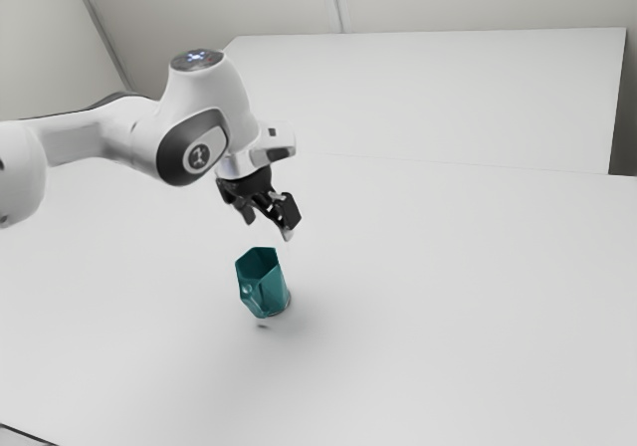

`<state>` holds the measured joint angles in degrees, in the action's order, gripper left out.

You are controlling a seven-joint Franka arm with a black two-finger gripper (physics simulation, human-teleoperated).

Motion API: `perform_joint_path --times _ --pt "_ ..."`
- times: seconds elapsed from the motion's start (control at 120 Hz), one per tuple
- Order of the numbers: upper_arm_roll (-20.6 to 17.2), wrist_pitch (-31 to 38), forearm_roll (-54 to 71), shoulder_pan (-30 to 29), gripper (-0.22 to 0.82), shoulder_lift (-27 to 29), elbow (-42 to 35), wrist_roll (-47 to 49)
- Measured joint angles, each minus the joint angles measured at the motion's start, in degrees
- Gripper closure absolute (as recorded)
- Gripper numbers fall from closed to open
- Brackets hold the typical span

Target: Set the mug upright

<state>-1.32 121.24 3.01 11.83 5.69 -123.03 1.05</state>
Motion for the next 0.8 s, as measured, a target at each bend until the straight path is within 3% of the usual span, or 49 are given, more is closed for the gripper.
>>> perform_joint_path --times 0.442,0.8 --pt "0.92 -17.75 -2.77 -1.53 0.03 -5.85 20.09 0.03" --pt "2.01 -28.12 -2.34 -3.13 0.02 -7.76 32.43 -0.01"
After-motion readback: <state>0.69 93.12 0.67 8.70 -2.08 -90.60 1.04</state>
